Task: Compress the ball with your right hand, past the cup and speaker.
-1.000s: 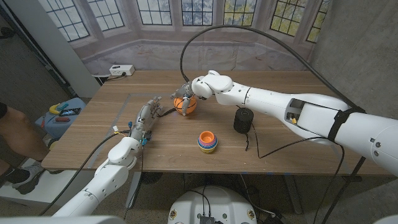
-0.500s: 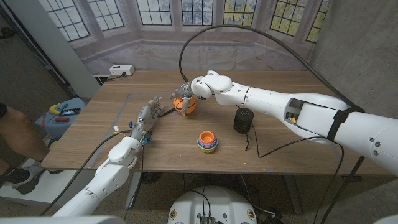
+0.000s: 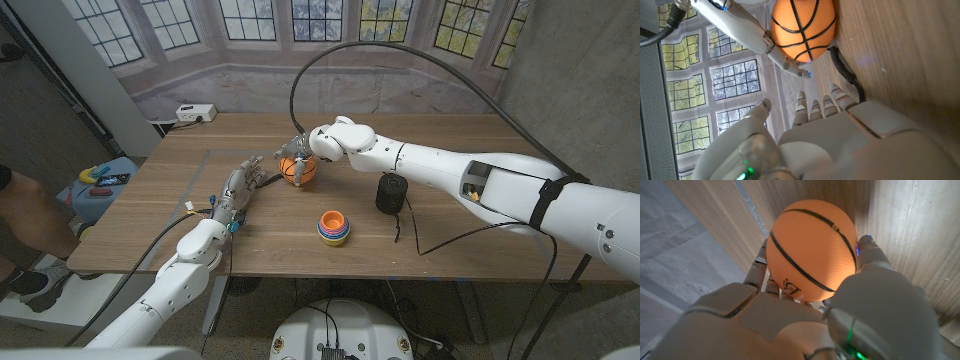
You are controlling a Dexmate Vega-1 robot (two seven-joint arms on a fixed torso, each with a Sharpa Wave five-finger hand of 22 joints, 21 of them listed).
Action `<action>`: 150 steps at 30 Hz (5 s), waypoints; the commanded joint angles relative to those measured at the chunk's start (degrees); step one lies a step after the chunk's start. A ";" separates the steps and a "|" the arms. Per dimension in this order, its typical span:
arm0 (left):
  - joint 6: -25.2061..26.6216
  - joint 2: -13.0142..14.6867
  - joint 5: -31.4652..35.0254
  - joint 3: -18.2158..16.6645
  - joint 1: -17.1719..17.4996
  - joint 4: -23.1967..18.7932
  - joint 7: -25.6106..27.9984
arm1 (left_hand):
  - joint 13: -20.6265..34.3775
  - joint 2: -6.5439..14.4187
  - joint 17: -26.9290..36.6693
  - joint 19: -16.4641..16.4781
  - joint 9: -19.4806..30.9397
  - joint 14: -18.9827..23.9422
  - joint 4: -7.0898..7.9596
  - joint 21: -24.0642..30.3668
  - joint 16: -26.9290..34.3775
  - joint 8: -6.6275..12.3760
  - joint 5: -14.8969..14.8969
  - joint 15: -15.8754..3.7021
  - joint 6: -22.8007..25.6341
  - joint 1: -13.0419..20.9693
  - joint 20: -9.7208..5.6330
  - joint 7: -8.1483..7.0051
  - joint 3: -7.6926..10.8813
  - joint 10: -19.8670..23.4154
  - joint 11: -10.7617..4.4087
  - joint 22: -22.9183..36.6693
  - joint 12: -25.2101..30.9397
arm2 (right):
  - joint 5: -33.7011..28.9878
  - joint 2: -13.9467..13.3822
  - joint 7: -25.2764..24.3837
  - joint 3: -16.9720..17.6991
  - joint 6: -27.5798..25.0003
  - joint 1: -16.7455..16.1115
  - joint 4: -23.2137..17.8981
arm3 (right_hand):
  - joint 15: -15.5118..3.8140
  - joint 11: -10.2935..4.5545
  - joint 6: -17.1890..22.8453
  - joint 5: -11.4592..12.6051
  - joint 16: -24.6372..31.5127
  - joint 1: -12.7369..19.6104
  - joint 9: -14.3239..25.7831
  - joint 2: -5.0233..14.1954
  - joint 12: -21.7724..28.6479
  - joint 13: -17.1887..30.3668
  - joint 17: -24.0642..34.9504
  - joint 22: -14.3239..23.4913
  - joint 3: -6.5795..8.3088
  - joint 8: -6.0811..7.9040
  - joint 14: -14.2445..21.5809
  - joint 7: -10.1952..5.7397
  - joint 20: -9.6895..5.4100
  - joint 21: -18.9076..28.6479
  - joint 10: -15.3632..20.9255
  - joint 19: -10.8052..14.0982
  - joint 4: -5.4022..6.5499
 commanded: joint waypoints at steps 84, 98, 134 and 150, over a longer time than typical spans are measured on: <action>0.57 -0.99 -0.86 1.64 -2.07 1.79 -2.06 | 0.09 -0.13 0.14 0.62 0.40 0.67 -0.35 -0.25 0.02 -0.76 -0.21 0.27 0.45 -1.32 0.83 -0.70 1.22 1.09 0.31 0.19 0.33 | 9.76 -9.27 0.60 13.32 -7.16 -9.08 -18.73 | -6.98 -2.02 7.17 0.77 3.04 4.60 0.61 -0.24 12.03 9.25 5.24 0.20 1.86 3.59 12.34 3.28 -4.87 0.24 9.16 7.96 0.26; 0.42 -1.07 -0.45 1.82 -0.88 0.04 -1.12 | 0.10 -0.16 0.13 0.64 0.42 0.71 -0.43 -0.26 0.01 -0.79 -0.21 0.36 0.49 -1.44 0.87 -0.66 1.35 1.15 0.31 0.20 0.32 | 16.07 -12.65 0.23 17.65 -7.92 -11.95 -23.78 | -6.67 -1.62 7.34 0.68 2.64 4.73 0.58 -0.28 12.30 9.65 5.50 0.23 1.94 3.48 11.99 3.22 -4.75 0.07 8.85 7.86 0.25; -0.48 -1.91 -1.77 1.38 -2.78 2.80 -3.01 | 0.10 0.47 0.13 0.63 0.45 0.68 -0.74 -0.31 -0.02 -0.90 -0.02 0.53 0.50 -1.45 1.11 -0.52 2.11 1.17 0.59 0.21 0.23 | 32.16 -13.38 0.22 22.86 -8.52 -10.06 -19.28 | -5.15 0.16 7.68 0.21 1.80 4.55 0.42 -0.06 12.74 10.48 6.48 0.30 1.88 3.04 11.16 3.53 -3.92 -0.47 7.79 7.07 0.49; -0.12 -0.92 -1.72 0.49 -1.39 0.70 -2.02 | 0.10 0.71 0.05 0.71 0.43 0.87 -1.61 -0.30 0.02 -0.90 0.38 0.60 0.61 -0.57 1.09 -0.48 2.98 1.45 0.64 0.18 0.29 | 41.58 -15.93 -1.51 27.35 -6.77 -13.08 -20.18 | -4.83 -0.22 8.61 -0.16 1.90 4.67 0.33 0.01 13.26 10.66 7.00 0.33 1.47 3.13 11.37 3.74 -3.85 -0.49 8.55 7.13 0.47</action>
